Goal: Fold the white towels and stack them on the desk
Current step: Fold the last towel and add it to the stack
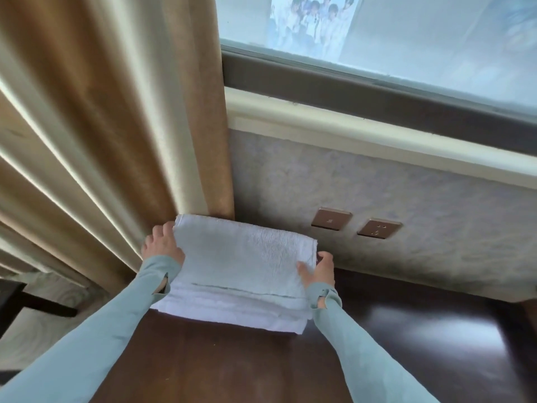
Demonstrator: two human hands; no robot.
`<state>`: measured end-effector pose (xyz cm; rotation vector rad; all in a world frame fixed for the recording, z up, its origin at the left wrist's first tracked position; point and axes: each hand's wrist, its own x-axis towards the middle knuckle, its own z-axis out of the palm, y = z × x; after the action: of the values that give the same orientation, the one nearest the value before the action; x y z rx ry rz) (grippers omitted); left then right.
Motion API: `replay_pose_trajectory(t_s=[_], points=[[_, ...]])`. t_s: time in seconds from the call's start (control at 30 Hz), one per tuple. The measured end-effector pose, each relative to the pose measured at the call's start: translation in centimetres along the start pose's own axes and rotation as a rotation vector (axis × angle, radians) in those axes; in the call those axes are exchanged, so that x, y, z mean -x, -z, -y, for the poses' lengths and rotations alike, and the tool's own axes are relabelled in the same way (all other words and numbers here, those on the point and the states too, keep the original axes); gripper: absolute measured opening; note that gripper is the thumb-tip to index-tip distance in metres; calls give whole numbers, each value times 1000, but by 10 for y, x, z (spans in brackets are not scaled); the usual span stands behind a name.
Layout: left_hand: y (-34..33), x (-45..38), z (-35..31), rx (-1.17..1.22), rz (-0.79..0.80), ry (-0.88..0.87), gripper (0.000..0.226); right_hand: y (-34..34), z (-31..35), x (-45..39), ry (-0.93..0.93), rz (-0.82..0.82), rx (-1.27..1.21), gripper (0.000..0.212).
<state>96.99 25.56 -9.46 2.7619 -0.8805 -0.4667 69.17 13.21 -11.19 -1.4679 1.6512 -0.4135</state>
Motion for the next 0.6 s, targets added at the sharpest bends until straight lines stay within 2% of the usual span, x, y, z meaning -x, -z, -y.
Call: replay_pose_trajectory(t_s=[0.07,0.13,0.2,0.3,0.47,0.53,0.6], points=[[-1,-2,-11,16,-12,-60,55,-2,0,1,46,-19,31,49],[-8,-2,-15,83,92,42,59,-6,0,4,74,-16,74,43],[-25,3,-10,-6,169,93,62,-13,-5,8,117,-2,181,42],[-39,11,2,-122,131,49,64,-20,-12,14,176,4,285,40],[-44,13,10,-114,107,13,65,-23,-15,13,187,3,302,42],[-40,9,9,-49,145,32,68,-22,-10,13,190,-51,454,47],[-31,1,13,167,151,75,72,-17,-4,13,241,-116,597,56]])
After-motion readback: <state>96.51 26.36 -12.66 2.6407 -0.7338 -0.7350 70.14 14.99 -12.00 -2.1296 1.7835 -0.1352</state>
